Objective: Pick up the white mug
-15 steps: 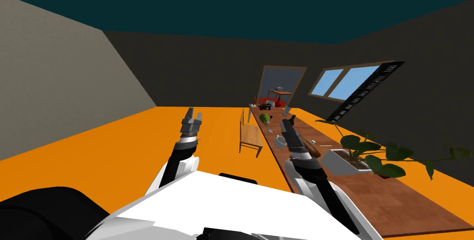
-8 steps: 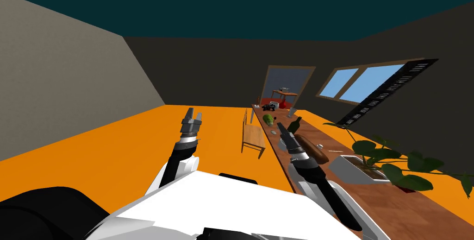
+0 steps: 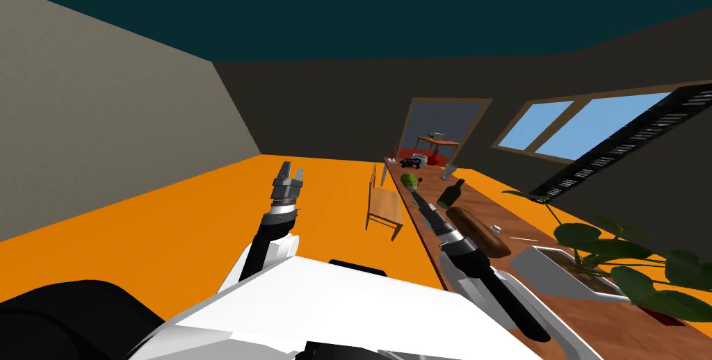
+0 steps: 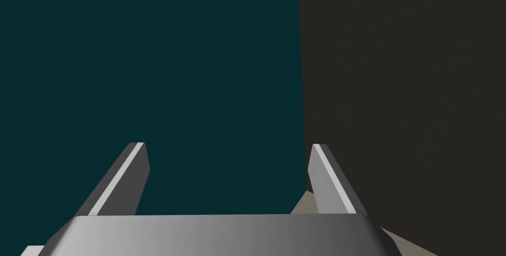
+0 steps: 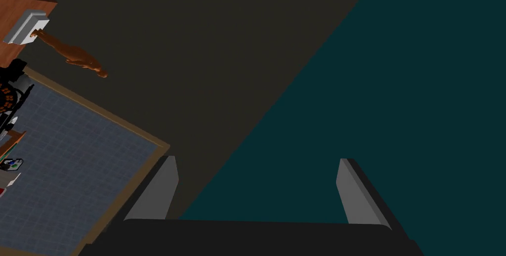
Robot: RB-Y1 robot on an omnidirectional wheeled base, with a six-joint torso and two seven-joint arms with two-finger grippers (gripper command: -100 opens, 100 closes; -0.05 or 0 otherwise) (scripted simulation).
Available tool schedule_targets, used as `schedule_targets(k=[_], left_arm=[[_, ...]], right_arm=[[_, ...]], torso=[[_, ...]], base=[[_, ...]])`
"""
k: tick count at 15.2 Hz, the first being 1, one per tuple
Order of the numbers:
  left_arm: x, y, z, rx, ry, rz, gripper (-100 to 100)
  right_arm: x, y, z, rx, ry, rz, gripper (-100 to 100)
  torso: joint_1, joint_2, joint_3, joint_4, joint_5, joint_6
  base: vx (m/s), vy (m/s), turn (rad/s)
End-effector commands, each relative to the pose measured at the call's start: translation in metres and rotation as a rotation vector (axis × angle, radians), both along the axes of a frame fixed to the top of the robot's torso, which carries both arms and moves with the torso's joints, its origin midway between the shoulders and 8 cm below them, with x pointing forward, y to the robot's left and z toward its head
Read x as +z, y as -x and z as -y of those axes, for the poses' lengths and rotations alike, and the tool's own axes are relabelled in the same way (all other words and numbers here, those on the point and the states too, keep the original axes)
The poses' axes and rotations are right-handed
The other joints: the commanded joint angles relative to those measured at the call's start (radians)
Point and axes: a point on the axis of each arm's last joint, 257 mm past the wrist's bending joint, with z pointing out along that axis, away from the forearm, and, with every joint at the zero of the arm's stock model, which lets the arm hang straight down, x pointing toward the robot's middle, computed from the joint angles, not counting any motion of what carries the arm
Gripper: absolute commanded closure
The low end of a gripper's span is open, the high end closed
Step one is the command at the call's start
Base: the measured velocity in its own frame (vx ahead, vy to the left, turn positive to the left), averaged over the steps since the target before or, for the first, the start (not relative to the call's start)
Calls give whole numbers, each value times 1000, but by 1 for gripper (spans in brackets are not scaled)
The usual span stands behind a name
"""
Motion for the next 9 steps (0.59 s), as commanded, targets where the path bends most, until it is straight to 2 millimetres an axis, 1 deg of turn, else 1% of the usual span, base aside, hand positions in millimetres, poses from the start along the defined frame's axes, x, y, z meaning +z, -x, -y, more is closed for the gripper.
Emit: schedule_targets(k=[1,2,4,5,6,7,8,9], left_arm=[[0,0,0,0,0,0,0],[0,0,0,0,0,0,0],[0,0,0,0,0,0,0],[0,0,0,0,0,0,0],[0,0,0,0,0,0,0],[0,0,0,0,0,0,0],[0,0,0,0,0,0,0],[0,0,0,0,0,0,0]], right_arm=[[-13,-1,4,6,51,-34,-100],[-31,-1,11,-2,83,-76,-100],[-32,-1,12,11,111,-81,-100],[-51,0,19,7,155,-124,-100],[-51,0,20,15,173,-127,-100],[-70,2,28,7,208,-170,-100],[-70,2,30,16,230,-173,-100],[-70,2,30,18,236,-174,-100]], torso=[[0,0,0,0,0,0],[0,0,0,0,0,0],[-1,0,0,0,0,0],[-1,0,0,0,0,1],[0,0,0,0,0,0],[-1,0,0,0,0,0],[-1,-1,0,0,0,0],[-1,-1,-1,0,0,0]], base=[[-14,-7,142],[-13,-9,201],[-10,-12,102],[-8,-10,130],[-8,-14,148],[-4,-18,202],[-2,-23,165],[0,-21,41]])
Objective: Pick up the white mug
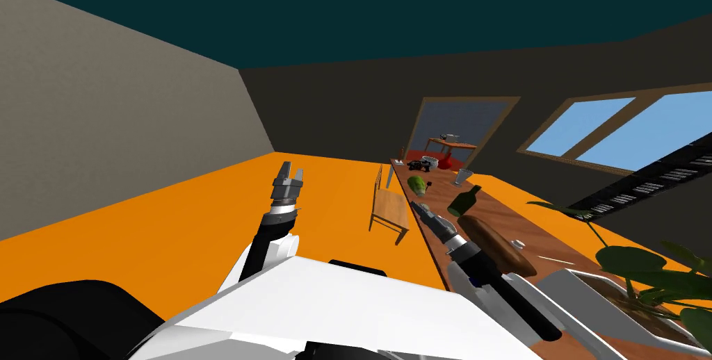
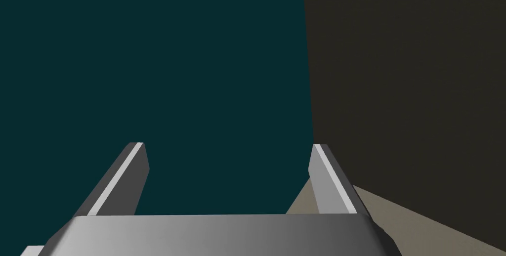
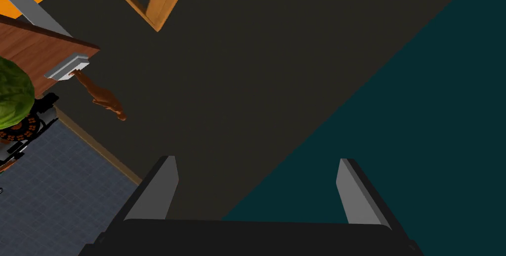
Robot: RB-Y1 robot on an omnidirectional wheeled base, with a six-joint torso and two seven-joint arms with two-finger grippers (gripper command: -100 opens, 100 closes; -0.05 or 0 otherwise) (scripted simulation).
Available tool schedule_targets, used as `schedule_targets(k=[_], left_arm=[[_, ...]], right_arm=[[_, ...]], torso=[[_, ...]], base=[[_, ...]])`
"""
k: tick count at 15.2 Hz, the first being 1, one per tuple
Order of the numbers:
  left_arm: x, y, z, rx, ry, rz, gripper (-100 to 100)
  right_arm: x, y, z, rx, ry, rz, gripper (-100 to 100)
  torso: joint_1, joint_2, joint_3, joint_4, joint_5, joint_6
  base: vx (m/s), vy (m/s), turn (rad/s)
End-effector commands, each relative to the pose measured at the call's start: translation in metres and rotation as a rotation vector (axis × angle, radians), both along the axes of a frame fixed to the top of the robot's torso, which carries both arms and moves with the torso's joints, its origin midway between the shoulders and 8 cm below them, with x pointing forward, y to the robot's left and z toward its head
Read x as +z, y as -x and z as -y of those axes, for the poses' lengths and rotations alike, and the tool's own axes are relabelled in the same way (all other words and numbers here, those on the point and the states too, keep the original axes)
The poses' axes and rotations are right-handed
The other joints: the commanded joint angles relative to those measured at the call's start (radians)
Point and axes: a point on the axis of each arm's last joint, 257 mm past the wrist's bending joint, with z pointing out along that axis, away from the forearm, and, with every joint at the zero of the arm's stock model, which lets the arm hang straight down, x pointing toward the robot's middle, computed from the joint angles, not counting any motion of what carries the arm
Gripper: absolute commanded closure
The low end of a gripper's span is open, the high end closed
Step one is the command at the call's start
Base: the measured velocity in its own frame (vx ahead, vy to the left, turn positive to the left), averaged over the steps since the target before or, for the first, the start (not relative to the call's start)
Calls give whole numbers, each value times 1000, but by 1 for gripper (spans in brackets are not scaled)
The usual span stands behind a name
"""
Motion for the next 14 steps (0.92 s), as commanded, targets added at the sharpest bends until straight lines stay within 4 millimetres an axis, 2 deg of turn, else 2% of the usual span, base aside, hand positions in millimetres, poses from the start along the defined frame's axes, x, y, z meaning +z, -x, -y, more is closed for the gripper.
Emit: schedule_targets(k=[1,3,4,5,6,7,8,10,11,13,14], left_arm=[[0,0,0,0,0,0,0],[0,0,0,0,0,0,0],[0,0,0,0,0,0,0],[0,0,0,0,0,0,0],[0,0,0,0,0,0,0],[0,0,0,0,0,0,0],[0,0,0,0,0,0,0],[0,0,0,0,0,0,0],[0,0,0,0,0,0,0],[0,0,0,0,0,0,0],[0,0,0,0,0,0,0]], right_arm=[[-22,5,12,-2,64,-53,-100],[-22,6,14,7,82,-56,-100],[-42,10,25,3,132,-101,-100],[-41,10,27,9,146,-103,-100],[-60,16,39,4,193,-148,-100],[-60,16,41,12,211,-150,-100],[-79,23,53,4,251,-196,-100],[-78,24,56,14,275,-199,-100],[-97,33,69,9,321,-246,-100],[-96,33,72,16,338,-248,-100],[-114,43,87,15,390,-296,-100]], torso=[[0,0,0,0,0,0],[0,0,0,0,0,0],[0,0,0,0,0,0],[0,-1,0,0,0,-1],[-1,-1,-1,0,0,0],[-2,-1,-1,0,0,-1],[-2,-1,-1,0,0,0],[-3,-2,-1,0,-1,0],[-3,-2,-1,0,-1,0],[-2,-2,-1,0,0,0],[-1,-2,-1,0,0,0]], base=[[2,-19,123],[7,-23,85],[11,-27,120],[10,-35,152],[13,-46,175],[16,-47,148],[24,-61,196],[23,-57,84],[23,-42,91],[22,-39,89],[30,-42,116]])
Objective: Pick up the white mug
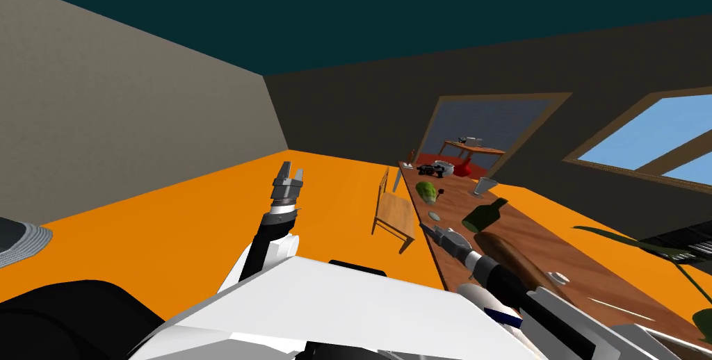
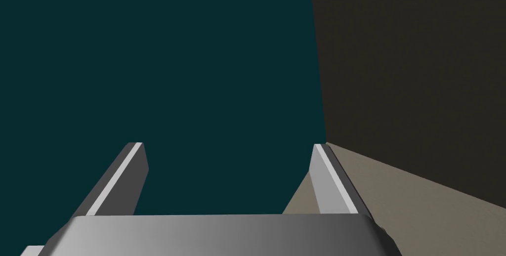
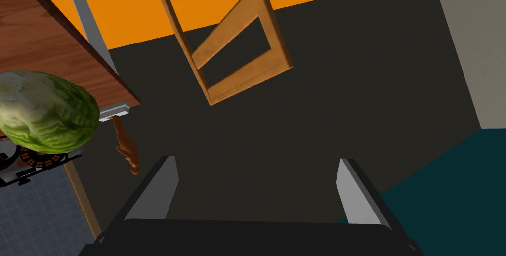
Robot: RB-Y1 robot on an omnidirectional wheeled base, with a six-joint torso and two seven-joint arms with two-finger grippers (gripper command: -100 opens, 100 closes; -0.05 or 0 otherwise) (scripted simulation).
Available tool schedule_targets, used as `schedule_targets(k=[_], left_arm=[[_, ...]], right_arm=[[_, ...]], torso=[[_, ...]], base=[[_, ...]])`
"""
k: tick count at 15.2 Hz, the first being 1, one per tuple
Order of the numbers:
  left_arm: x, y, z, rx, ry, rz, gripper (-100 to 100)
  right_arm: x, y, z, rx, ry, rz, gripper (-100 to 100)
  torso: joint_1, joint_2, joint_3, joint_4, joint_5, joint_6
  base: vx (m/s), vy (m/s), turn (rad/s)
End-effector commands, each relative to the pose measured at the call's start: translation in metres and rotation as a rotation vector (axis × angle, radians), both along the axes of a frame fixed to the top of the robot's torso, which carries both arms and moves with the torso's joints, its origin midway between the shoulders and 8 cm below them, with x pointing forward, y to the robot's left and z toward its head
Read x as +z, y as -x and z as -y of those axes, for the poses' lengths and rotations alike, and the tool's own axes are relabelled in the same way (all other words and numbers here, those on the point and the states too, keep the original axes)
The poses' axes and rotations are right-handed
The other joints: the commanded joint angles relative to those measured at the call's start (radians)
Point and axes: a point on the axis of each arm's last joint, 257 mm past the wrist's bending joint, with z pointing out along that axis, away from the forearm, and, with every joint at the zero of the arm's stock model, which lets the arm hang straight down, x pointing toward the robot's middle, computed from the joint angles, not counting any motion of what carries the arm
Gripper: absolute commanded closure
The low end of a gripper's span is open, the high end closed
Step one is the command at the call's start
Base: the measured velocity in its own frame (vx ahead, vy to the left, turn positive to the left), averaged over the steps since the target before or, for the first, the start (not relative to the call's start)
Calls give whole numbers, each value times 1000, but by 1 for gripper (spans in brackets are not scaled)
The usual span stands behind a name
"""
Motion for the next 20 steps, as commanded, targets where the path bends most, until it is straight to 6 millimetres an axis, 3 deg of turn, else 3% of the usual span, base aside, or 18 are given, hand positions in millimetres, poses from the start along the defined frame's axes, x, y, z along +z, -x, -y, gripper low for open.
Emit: schedule_targets(k=[1,2,3,4,5,6,7,8,9,10,11,13,15,16,17,19,20], left_arm=[[0,0,0,0,0,0,0],[0,0,0,0,0,0,0],[0,0,0,0,0,0,0],[0,0,0,0,0,0,0],[0,0,0,0,0,0,0],[0,0,0,0,0,0,0],[0,0,0,0,0,0,0],[0,0,0,0,0,0,0],[0,0,0,0,0,0,0],[0,0,0,0,0,0,0],[0,0,0,0,0,0,0],[0,0,0,0,0,0,0],[0,0,0,0,0,0,0],[0,0,0,0,0,0,0],[0,0,0,0,0,0,0],[0,0,0,0,0,0,0],[0,0,0,0,0,0,0]], right_arm=[[-11,9,13,4,49,-36,-100],[-28,21,29,4,103,-85,-100],[-27,21,31,8,110,-86,-100],[-44,35,46,7,160,-135,-100],[-43,35,48,12,169,-137,-100],[-58,50,64,14,221,-187,-100],[-57,50,65,17,226,-188,-100],[-71,67,82,22,276,-239,-100],[-70,67,82,24,280,-239,-100],[-83,86,98,31,329,-291,-100],[-83,86,99,32,330,-292,-100],[-102,125,129,53,422,-393,-100],[-104,127,129,55,421,-397,-100],[-113,150,142,69,460,-450,-100],[-113,150,142,69,460,-450,-100],[-127,197,163,102,524,-554,-100],[-128,198,163,103,523,-556,-100]], torso=[[0,0,0,0,0,0],[0,0,0,0,0,0],[-2,-1,0,0,0,0],[-2,-1,0,0,-1,0],[-3,-1,-1,0,-1,0],[-3,-1,-1,0,-1,0],[-3,-2,-1,0,-1,0],[-2,-2,-1,-1,-1,0],[-2,-3,-2,-1,-1,0],[-2,-3,-2,-1,0,0],[-1,-3,-2,-1,0,0],[-1,-4,-3,-1,0,0],[0,-6,-3,-1,0,0],[1,-6,-3,-1,0,0],[2,-5,-3,-1,0,0],[4,-5,-3,-1,1,0],[4,-7,-4,-1,1,-1]], base=[[34,-53,140],[39,-72,167],[39,-77,126],[44,-81,126],[45,-79,117],[59,-76,167],[60,-67,129],[57,-65,137],[60,-65,112],[75,-56,159],[75,-55,119],[89,-56,190],[96,-44,116],[84,-14,70],[79,-1,92],[101,5,200],[118,11,195]])
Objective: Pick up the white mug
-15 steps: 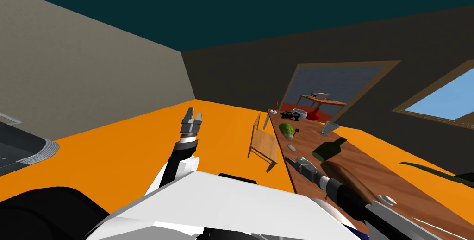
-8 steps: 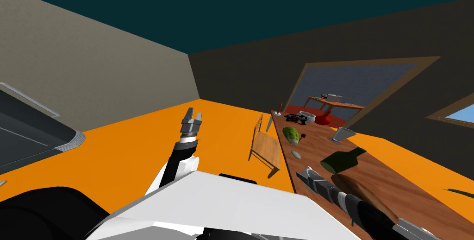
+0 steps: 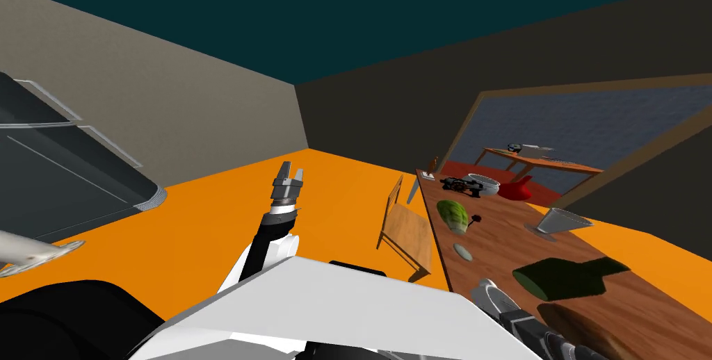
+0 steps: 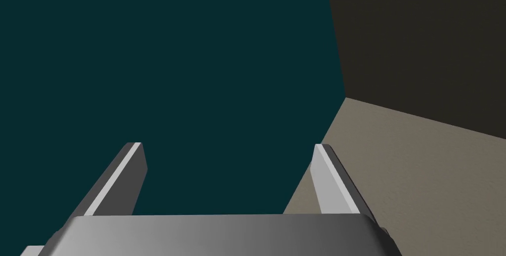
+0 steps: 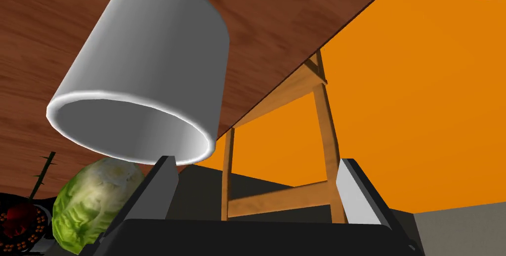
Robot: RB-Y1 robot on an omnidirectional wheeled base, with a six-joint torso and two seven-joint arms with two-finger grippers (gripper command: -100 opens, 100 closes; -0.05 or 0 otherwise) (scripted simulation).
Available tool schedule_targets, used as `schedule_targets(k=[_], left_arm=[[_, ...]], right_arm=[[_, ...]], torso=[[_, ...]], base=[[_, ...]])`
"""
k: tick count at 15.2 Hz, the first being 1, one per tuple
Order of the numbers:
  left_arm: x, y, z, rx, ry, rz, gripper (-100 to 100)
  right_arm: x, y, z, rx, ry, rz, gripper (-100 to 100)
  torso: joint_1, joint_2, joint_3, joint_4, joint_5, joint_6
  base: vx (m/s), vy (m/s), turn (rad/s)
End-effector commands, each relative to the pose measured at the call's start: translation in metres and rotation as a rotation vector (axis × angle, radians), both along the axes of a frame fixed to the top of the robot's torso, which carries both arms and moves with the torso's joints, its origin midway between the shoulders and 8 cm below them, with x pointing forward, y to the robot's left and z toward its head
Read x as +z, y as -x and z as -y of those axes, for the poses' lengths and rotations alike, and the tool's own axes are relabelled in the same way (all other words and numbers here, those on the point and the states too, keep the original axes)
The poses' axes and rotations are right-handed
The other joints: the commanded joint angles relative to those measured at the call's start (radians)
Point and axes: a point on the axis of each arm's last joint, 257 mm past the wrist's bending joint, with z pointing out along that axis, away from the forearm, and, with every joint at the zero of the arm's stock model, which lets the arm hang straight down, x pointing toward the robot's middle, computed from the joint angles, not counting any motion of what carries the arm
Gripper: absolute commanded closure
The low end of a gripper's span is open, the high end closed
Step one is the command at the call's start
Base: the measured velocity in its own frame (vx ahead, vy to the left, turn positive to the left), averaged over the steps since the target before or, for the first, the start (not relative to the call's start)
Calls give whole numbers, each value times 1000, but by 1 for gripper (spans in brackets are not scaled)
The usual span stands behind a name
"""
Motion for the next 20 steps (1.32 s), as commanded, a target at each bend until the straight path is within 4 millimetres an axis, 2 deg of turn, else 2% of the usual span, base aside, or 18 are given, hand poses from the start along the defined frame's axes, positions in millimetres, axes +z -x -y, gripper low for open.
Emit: schedule_targets(k=[1,2,3,5,6,8,9,12,13,14,20], left_arm=[[0,0,0,0,0,0,0],[0,0,0,0,0,0,0],[0,0,0,0,0,0,0],[0,0,0,0,0,0,0],[0,0,0,0,0,0,0],[0,0,0,0,0,0,0],[0,0,0,0,0,0,0],[0,0,0,0,0,0,0],[0,0,0,0,0,0,0],[0,0,0,0,0,0,0],[0,0,0,0,0,0,0]], right_arm=[[-7,11,4,8,15,-26,-100],[-13,36,12,19,38,-80,-100],[-13,36,12,19,38,-80,-100],[-21,85,23,41,69,-181,-100],[-21,85,23,41,69,-181,-100],[-24,126,30,60,88,-265,-100],[-24,126,30,60,88,-265,-100],[-24,165,35,78,98,-343,-100],[-23,152,35,71,96,-317,-100],[-30,158,34,63,96,-318,-100],[-47,166,29,42,93,-310,-100]], torso=[[0,0,0,0,0,0],[0,0,0,0,0,0],[0,0,0,0,0,0],[1,1,0,0,0,0],[1,-1,0,0,0,0],[0,-1,-1,0,0,0],[0,-2,-1,-1,0,0],[-1,0,0,0,0,0],[-1,1,0,0,0,0],[-1,3,1,1,0,0],[0,10,6,2,0,1]], base=[[96,-4,44],[104,4,93],[93,15,116],[121,16,191],[128,7,160],[144,-9,167],[128,-13,131],[89,-23,139],[49,-24,46],[16,-15,59],[-12,-11,64]])
